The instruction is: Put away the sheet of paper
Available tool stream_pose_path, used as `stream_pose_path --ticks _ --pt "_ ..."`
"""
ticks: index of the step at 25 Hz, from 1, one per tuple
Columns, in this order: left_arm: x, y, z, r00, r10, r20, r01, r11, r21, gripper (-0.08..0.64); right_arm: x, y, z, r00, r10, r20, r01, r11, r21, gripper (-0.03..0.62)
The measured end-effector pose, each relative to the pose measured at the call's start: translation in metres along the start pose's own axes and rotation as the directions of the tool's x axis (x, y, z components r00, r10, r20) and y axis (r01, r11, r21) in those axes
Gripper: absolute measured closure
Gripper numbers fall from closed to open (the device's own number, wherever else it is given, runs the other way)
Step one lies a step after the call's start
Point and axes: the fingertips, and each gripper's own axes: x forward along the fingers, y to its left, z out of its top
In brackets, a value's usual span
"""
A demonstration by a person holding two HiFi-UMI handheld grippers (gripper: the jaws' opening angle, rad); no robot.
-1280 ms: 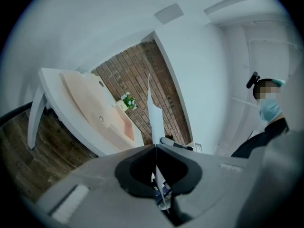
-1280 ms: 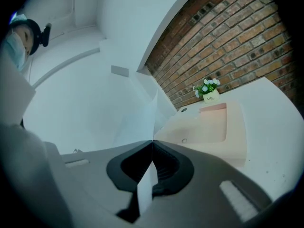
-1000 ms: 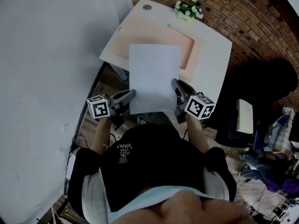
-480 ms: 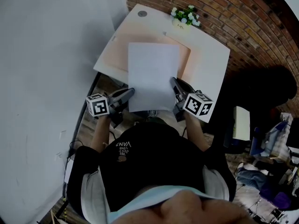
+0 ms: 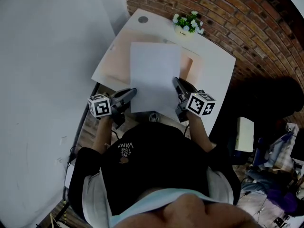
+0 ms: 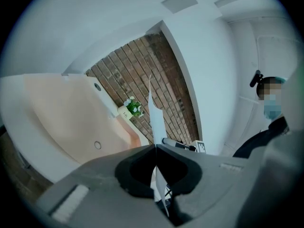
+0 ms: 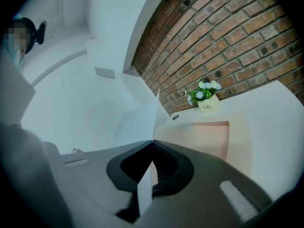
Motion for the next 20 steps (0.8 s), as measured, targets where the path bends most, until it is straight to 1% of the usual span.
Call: stream_pose_path --ticks 5,9,12,14,17,20 --pt "0.014 0.008 0.008 1.000 0.006 -0.001 -0.006 1.000 -0.002 0.560 0.009 -0.014 0.009 1.000 0.006 -0.004 -0.006 1.000 0.014 0.591" --pt "0.026 0.013 0.013 1.000 0.026 -0.005 -0.026 1.000 -0.018 0.560 0.012 -0.025 0.012 1.000 0.004 -0.008 -0.004 1.000 0.021 0.591" --pt "0.032 0.019 0.016 1.000 0.022 -0.015 -0.022 1.000 -0.010 0.560 0.013 -0.032 0.013 1.000 -0.005 -0.009 0.005 1.000 0.027 0.592" --pt "0.034 0.020 0.018 0.999 0.024 -0.022 -0.024 0.999 -0.023 0.560 0.015 -0.037 0.013 1.000 -0.015 -0.011 0.016 0.999 0.033 0.592" --pt "0.038 0.026 0.023 0.999 0.014 -0.044 -0.016 0.999 -0.032 0.560 0.019 -0.040 0.015 0.999 -0.036 -0.005 0.037 0.998 0.042 0.592" --pt "0.042 0.032 0.031 0.997 -0.011 -0.076 0.009 1.000 -0.030 0.560 0.024 -0.043 0.018 0.998 -0.064 0.015 0.063 0.997 0.054 0.591"
